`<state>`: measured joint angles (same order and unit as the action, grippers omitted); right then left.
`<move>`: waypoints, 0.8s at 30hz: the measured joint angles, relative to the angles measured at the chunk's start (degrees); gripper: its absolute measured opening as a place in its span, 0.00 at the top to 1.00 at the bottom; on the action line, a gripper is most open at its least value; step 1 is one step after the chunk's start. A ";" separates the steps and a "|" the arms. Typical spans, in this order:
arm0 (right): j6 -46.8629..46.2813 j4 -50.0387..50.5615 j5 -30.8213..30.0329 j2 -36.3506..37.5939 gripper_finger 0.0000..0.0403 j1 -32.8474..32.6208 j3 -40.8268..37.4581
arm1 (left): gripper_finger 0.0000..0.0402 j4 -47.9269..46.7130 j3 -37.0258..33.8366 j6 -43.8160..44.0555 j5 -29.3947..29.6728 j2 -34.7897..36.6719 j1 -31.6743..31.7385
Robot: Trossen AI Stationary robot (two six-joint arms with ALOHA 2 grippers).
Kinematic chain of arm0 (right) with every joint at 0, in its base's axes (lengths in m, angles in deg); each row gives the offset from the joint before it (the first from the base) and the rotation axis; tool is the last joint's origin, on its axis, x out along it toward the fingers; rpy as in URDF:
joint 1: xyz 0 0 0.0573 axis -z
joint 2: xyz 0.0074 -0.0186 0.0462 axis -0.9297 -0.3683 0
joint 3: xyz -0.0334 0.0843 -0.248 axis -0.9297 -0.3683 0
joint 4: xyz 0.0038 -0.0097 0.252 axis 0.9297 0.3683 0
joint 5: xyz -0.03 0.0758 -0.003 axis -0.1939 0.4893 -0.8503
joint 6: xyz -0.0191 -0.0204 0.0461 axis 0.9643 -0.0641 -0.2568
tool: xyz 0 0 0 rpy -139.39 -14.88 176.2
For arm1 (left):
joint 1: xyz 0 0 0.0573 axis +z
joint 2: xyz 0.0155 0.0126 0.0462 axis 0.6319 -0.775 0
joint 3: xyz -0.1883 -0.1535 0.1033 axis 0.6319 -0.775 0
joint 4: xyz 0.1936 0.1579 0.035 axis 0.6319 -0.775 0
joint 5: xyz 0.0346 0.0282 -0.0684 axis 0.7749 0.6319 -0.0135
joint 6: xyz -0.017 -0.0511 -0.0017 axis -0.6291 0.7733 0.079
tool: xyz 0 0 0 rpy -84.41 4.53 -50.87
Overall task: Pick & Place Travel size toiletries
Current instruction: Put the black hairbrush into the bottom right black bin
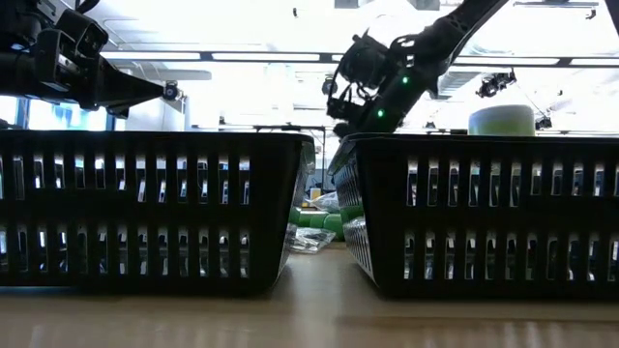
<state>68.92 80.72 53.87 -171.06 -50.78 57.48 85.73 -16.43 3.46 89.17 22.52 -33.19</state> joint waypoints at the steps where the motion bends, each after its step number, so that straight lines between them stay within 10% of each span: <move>1: 0.00 0.10 0.06 0.98 1.00 -0.21 0.00 | 1.00 0.00 0.00 0.00 0.00 -0.01 0.00; 24: -30.99 34.44 -15.00 23.20 0.99 -11.99 -5.75 | 1.00 0.00 0.00 -0.47 0.00 0.01 0.00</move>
<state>37.93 115.16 38.86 -147.86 -62.76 51.73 85.73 -16.43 2.99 89.17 22.53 -33.19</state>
